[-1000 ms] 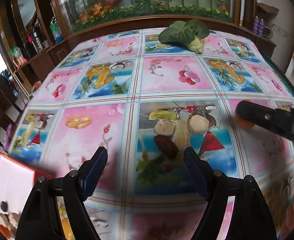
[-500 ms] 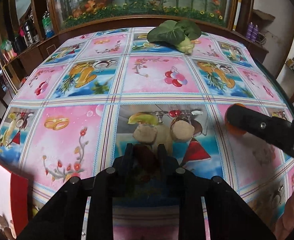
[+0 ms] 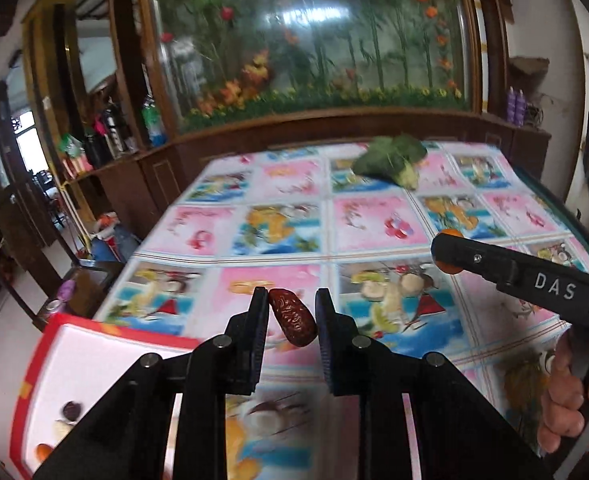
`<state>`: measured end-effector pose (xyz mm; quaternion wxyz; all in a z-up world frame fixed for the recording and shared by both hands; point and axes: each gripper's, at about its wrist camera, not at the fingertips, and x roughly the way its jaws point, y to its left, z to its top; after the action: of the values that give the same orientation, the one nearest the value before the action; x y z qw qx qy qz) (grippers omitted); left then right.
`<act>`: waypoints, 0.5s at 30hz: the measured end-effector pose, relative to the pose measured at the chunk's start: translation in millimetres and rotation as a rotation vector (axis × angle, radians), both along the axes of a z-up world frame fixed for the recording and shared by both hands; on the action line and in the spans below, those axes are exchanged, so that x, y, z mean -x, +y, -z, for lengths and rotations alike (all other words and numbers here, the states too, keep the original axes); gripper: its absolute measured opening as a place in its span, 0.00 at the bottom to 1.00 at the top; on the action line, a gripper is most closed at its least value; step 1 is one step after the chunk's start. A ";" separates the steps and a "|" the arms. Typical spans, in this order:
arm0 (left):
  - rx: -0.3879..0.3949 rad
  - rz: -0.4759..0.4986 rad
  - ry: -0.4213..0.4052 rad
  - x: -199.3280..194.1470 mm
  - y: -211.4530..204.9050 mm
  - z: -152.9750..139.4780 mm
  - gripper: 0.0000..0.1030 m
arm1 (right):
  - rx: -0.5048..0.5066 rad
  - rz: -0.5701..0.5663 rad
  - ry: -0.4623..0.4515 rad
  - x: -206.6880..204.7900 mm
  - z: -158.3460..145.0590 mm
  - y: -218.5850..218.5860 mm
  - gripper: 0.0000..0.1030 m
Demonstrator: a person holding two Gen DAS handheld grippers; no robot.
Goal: Organize fruits
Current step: 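Carry the orange and date into the tray and open both tools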
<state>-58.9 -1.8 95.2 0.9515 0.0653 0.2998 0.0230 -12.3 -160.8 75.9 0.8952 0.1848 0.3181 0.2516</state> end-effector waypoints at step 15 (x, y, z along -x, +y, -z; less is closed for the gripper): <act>0.016 -0.152 -0.068 58.7 110.2 -6.0 0.22 | -0.002 -0.264 -0.079 56.0 -2.1 146.5 0.32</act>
<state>-117.6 108.4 101.2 0.9571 0.0340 0.2716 0.0948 -68.3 -14.3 78.0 0.8659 0.1322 0.3038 0.3749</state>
